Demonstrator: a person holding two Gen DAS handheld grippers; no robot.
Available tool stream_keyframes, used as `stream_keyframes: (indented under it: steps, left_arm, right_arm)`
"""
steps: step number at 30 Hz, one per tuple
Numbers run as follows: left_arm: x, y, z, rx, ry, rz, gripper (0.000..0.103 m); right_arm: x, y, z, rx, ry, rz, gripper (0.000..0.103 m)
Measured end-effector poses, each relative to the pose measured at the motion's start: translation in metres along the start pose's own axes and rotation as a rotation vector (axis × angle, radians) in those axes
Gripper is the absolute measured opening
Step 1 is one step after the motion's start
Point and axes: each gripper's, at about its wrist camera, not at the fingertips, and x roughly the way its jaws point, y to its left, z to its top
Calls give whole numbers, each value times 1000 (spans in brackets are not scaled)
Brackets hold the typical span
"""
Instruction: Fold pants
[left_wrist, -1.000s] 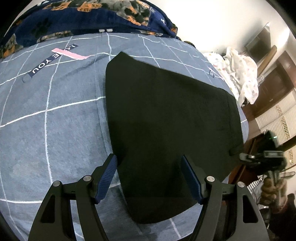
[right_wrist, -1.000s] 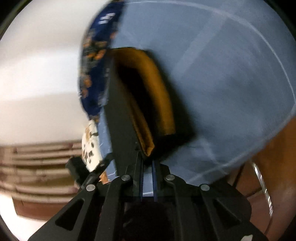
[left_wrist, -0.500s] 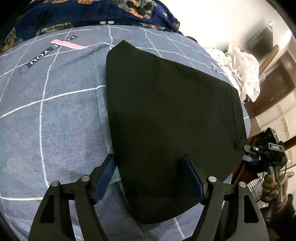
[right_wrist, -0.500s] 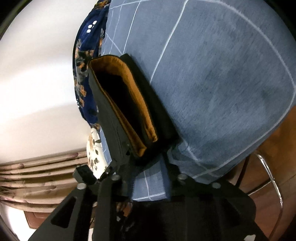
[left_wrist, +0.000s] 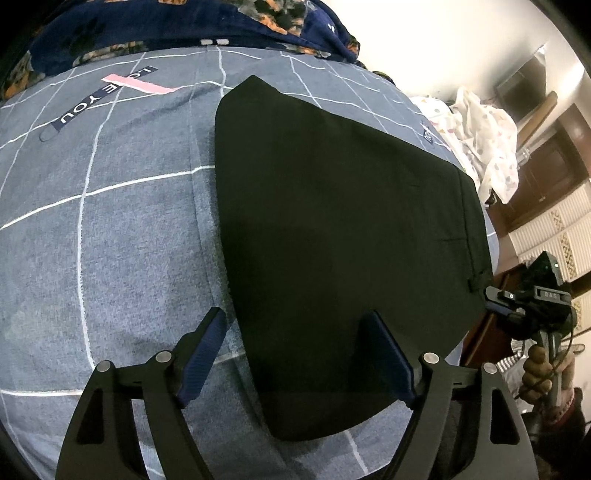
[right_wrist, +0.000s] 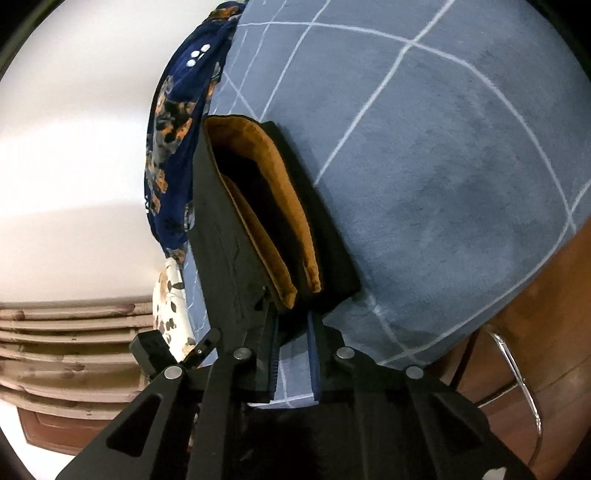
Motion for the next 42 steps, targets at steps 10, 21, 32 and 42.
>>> stream_keyframes:
  steps: [10, 21, 32, 42]
  left_arm:
    - [2, -1, -2, 19, -1, 5, 83]
    - [3, 0, -1, 18, -4, -19, 83]
    - [2, 25, 19, 0, -28, -50, 83]
    - [21, 5, 36, 139, -22, 0, 83]
  right_arm:
    - [-5, -2, 6, 24, -1, -21, 43]
    - [7, 20, 37, -94, 3, -103, 53]
    - [47, 50, 69, -327, 107, -93, 63]
    - [68, 60, 87, -396, 182, 3, 70]
